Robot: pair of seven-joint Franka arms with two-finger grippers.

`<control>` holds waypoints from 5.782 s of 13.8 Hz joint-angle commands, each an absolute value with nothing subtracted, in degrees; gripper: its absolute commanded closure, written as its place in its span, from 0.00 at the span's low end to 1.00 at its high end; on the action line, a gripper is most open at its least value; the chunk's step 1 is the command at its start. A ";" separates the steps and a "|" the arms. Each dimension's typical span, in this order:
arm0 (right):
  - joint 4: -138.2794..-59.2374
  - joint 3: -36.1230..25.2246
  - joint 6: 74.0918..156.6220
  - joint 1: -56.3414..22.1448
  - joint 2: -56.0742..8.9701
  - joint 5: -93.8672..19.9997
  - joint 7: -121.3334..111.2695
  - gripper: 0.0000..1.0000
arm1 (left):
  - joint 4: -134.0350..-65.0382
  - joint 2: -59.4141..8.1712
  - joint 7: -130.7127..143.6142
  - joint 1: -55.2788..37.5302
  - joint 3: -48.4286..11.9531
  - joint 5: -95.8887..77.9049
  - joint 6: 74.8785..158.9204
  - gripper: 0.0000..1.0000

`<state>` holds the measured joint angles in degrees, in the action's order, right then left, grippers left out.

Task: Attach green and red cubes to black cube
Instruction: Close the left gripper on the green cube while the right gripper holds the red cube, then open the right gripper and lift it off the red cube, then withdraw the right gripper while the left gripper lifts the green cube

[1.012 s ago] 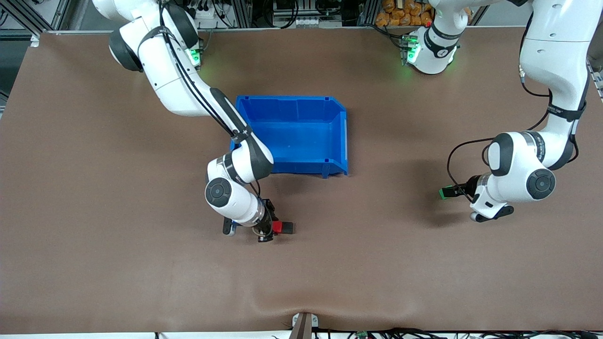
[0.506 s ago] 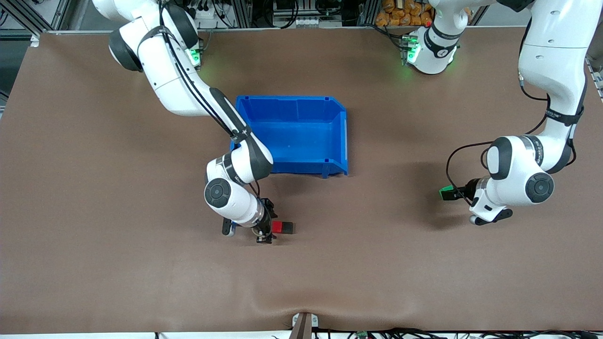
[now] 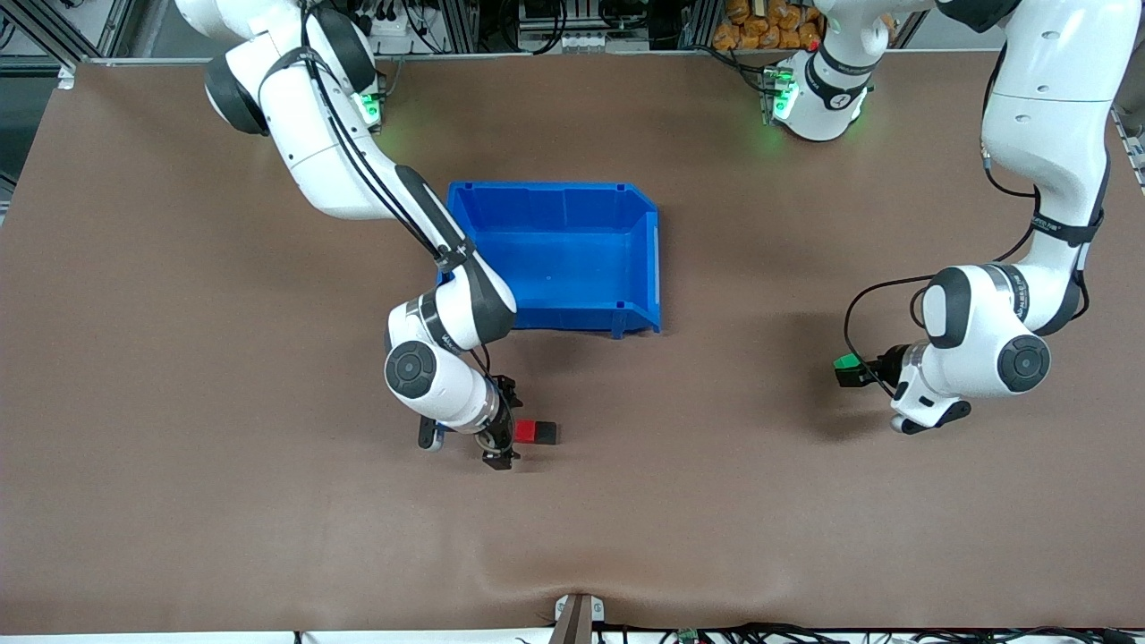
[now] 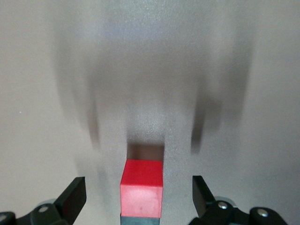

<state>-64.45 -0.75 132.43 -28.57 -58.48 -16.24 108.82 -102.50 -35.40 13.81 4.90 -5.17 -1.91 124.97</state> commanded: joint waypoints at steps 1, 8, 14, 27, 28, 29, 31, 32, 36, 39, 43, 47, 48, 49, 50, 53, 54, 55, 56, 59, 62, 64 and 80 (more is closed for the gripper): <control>-64.60 -0.62 130.52 -28.13 -57.22 -15.21 109.25 0.00 | -100.73 -36.82 14.59 5.01 -5.27 -2.64 125.07 0.15; -64.69 -0.62 128.69 -28.39 -54.94 -14.07 109.42 0.00 | -100.46 -37.18 14.59 5.10 -5.19 -2.64 125.16 0.34; -64.51 -0.70 124.10 -27.86 -53.88 -11.96 109.25 0.00 | -100.46 -37.27 14.59 5.01 -5.19 -2.64 125.07 0.39; -64.42 -0.70 112.94 -24.52 -50.10 -9.14 96.96 0.00 | -100.37 -37.62 14.59 4.83 -5.10 -2.37 125.07 0.56; -64.42 -0.70 111.98 -23.83 -49.58 -9.14 96.60 0.00 | -100.37 -37.70 14.59 4.83 -5.10 -2.29 125.07 0.57; -64.42 -0.36 111.19 -22.86 -49.31 -9.23 95.37 0.00 | -100.37 -37.71 14.59 4.83 -5.10 -2.29 125.07 0.57; -64.42 -0.53 108.91 -22.59 -48.43 -9.23 92.56 0.00 | -100.37 -37.71 14.59 4.83 -5.10 -2.29 125.16 0.57; -64.42 -0.53 108.64 -22.33 -48.17 -9.23 91.94 0.00 | -100.37 -37.71 14.59 4.75 -5.10 -2.29 125.07 0.57; -64.42 -0.44 106.54 -21.18 -47.20 -9.40 88.43 0.00 | -100.37 -37.71 14.59 4.75 -5.10 -2.29 125.16 0.61; -64.34 -0.44 104.95 -20.22 -45.97 -9.40 85.44 0.00 | -100.37 -37.71 14.68 4.83 -5.18 -2.29 125.07 0.63; -64.34 -0.61 100.73 -18.46 -43.34 -9.32 78.41 0.00 | -100.37 -37.62 15.03 4.75 -5.10 -2.37 125.07 0.65; -64.34 -0.35 96.78 -15.65 -40.96 -9.58 72.35 0.00 | -100.37 -37.35 17.13 4.75 -5.19 -2.46 124.98 0.67; -64.34 -0.44 96.25 -15.21 -40.35 -9.58 71.46 0.00 | -100.37 -37.27 17.75 4.66 -5.19 -2.46 124.98 0.68; -64.34 -0.44 96.07 -14.86 -39.65 -9.67 70.93 0.00 | -100.37 -37.27 18.36 4.66 -5.19 -2.55 124.89 0.69; -64.34 -0.35 95.63 -14.24 -39.29 -9.75 70.14 0.00 | -100.37 -37.27 19.24 4.48 -5.19 -2.55 124.89 0.70; -64.42 -0.26 92.73 -12.31 -37.28 -9.84 65.76 0.00 | -100.28 -37.09 21.97 4.22 -5.36 -2.55 124.89 0.73; -64.42 -0.26 91.77 -11.52 -36.83 -9.93 64.09 0.00 | -100.28 -37.09 22.41 4.22 -5.45 -2.64 124.89 0.74; -64.42 -0.18 90.63 -10.99 -36.48 -9.84 62.51 0.00 | -100.28 -37.00 23.11 4.13 -5.54 -2.64 124.89 0.76; -64.42 -0.26 89.57 -10.81 -36.13 -9.76 61.36 0.00 | -100.28 -37.00 24.07 4.13 -5.54 -2.64 124.89 0.76; -64.42 -0.27 86.85 -9.15 -35.25 -9.76 58.28 0.00 | -99.67 -37.18 25.66 4.13 -5.71 -2.64 124.72 0.79; -64.42 -0.26 85.61 -7.56 -34.19 -9.84 54.24 0.00 | -99.67 -37.09 29.08 3.87 -5.71 -2.64 124.63 0.80; -64.42 -0.26 84.12 -6.42 -33.32 -9.84 50.82 0.00 | -99.58 -37.00 30.23 3.87 -5.80 -2.72 124.54 0.81; -64.95 -0.62 79.02 0.61 -27.60 -6.43 27.00 0.00 | -99.58 -36.04 52.20 3.52 -12.04 -2.64 124.37 0.88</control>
